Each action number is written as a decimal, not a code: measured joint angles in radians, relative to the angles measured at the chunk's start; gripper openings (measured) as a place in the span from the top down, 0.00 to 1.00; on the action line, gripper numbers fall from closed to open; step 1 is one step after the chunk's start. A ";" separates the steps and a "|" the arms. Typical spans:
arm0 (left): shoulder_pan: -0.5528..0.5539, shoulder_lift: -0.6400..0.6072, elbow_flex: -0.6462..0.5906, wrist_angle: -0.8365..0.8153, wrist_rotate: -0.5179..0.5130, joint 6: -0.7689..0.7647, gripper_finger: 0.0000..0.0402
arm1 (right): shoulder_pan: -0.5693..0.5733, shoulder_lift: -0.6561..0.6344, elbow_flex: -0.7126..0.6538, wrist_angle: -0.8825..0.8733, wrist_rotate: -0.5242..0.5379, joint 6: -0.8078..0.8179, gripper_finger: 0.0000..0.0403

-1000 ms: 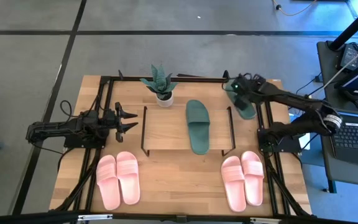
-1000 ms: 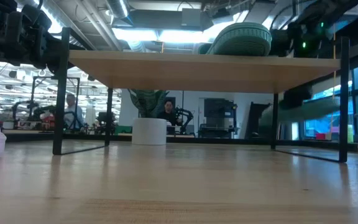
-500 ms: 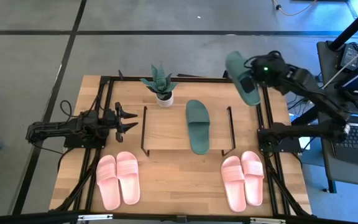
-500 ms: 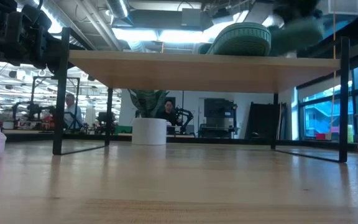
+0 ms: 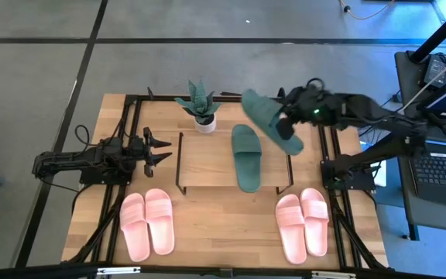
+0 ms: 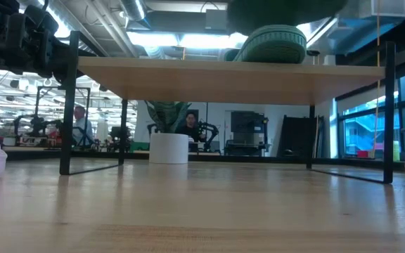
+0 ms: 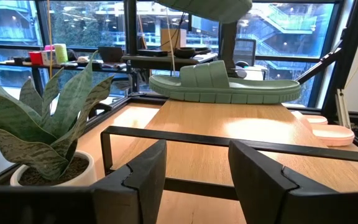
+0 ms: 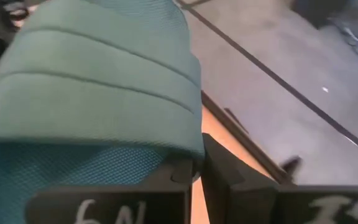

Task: Pick and place slides into the shelf
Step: Put the blue slide on the shelf

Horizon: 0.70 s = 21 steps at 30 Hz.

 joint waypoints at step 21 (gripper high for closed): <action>0.000 0.000 0.000 0.000 0.000 0.001 0.59 | 0.288 0.560 0.571 -0.134 0.194 0.122 0.96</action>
